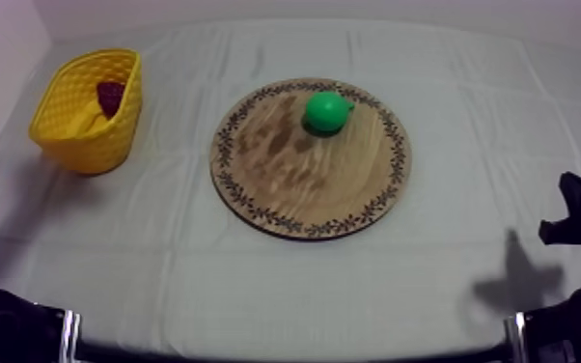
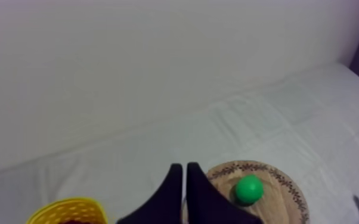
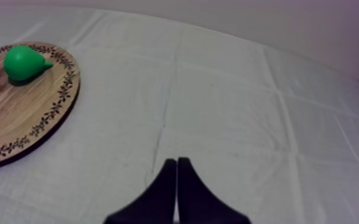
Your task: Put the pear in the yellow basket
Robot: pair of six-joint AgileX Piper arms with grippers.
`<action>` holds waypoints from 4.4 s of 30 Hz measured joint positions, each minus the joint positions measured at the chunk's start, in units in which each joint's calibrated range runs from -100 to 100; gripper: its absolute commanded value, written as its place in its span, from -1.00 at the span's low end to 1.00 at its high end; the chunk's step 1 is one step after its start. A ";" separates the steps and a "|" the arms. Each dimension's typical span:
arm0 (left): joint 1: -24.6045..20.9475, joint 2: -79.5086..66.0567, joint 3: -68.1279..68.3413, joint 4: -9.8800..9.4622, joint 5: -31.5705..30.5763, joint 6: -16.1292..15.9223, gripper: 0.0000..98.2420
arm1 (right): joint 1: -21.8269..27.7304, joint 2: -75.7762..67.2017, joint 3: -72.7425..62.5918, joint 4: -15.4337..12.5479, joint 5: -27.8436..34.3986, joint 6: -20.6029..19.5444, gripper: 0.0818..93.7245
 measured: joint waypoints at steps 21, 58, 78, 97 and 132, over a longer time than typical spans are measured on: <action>12.31 35.12 -18.73 -7.57 4.93 4.99 -1.00 | 0.00 0.00 0.00 0.00 -0.07 0.00 -0.99; 14.12 64.94 -34.02 -8.71 11.36 16.67 0.95 | 0.00 0.00 0.00 0.00 -0.07 0.00 -0.99; 12.62 79.40 -43.16 -10.29 4.83 14.10 0.70 | 0.00 0.00 0.00 0.00 -0.11 0.00 -0.99; 12.96 85.45 -49.71 -11.24 9.23 13.21 0.41 | 0.00 0.00 0.00 0.00 -0.11 0.00 -0.99; 4.38 47.58 -16.41 -8.63 9.40 7.89 -0.06 | 0.00 0.00 0.00 0.00 -0.03 0.00 -0.99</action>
